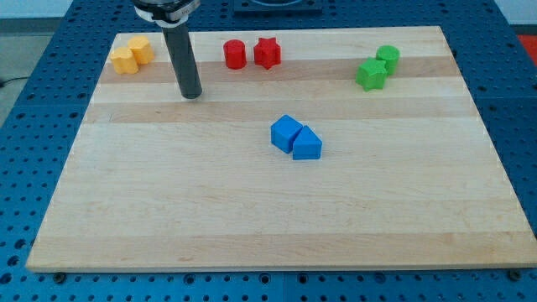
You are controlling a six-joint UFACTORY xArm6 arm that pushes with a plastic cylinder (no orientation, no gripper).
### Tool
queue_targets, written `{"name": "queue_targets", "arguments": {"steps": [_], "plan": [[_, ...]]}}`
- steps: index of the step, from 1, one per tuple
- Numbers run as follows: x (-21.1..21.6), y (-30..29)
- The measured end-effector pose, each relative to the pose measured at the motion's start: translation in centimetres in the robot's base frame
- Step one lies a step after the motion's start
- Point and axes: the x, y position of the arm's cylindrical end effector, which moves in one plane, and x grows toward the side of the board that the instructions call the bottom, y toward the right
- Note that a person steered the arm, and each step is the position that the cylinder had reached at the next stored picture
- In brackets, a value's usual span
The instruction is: Point your arm at the left of the cube
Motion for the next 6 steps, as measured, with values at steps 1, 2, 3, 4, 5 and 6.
{"name": "queue_targets", "arguments": {"steps": [1,2,3,4,5,6], "plan": [[0.8,0.3],[3.9,-0.3],[8.9,1.8],[11.2,6.6],[12.3,10.2],[10.9,13.4]]}}
